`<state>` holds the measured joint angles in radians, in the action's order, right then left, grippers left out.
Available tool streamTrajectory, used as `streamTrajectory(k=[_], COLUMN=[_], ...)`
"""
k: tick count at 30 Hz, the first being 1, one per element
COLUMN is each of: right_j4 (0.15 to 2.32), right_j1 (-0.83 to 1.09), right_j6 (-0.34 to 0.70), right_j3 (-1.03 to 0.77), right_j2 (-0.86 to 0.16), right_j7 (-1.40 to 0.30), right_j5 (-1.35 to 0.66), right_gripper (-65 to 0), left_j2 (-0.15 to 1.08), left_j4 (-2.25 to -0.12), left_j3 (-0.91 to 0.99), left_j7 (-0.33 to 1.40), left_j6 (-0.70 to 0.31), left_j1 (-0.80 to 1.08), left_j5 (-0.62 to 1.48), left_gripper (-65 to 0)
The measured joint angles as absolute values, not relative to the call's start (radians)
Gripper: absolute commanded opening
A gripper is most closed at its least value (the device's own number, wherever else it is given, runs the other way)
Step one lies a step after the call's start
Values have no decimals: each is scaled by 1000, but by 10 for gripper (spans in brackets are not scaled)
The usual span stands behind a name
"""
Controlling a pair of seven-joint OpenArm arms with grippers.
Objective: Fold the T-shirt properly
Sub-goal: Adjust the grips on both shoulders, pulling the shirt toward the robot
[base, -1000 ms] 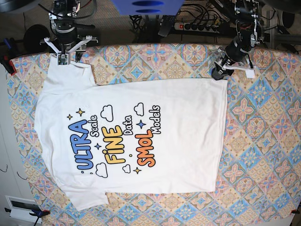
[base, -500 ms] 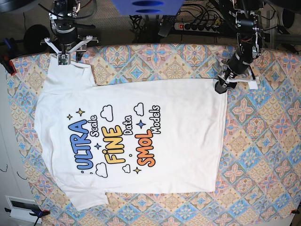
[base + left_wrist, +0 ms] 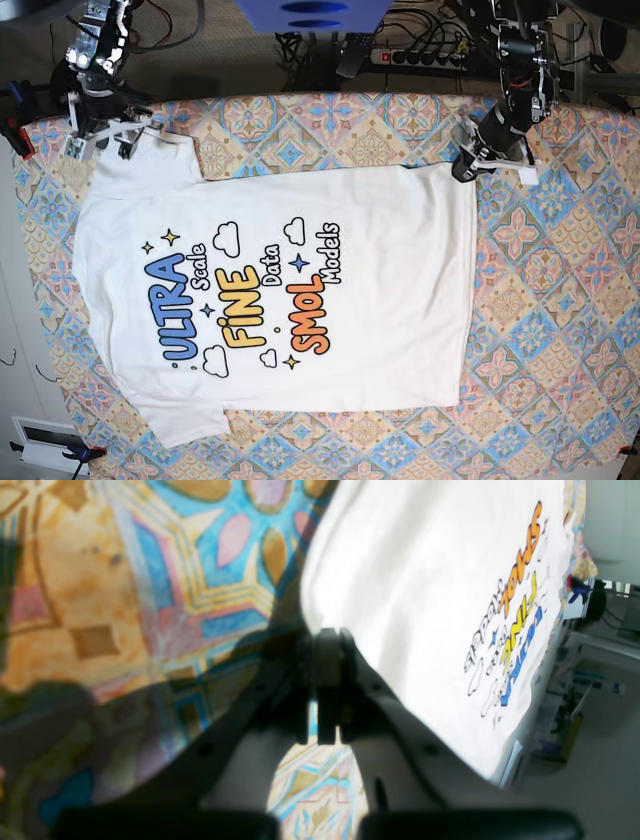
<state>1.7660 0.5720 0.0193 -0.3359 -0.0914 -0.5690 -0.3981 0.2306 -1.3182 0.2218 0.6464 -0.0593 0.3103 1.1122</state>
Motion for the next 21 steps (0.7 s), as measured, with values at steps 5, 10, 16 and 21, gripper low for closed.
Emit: streamTrajectory(k=[5,10,16,21], right_j4=[1650,1549,1446,1354], right_j1=[482,424,377,364], right_j6=[197,318,382,389], right_j3=[-488,-583,-606,-605], right_j2=[-154,-136,-165,-167], right_j7=[-612,-707,-707,-704], right_j5=[-562,-566,-558,-558], right_gripper=[-365,-365,-365,-365], left_j2=[232,232,232,232], left_j4=[-1320,-1320,-1320,-1320], left_j3=[220,220,220,220], left_j7=[638,640,638,638], left_j6=[-61,-65,-65,-67], left_j1=[324,327,329,331], left_j5=[1117,1120,1120,1119], left_gripper=[-650,-650,-650,-650])
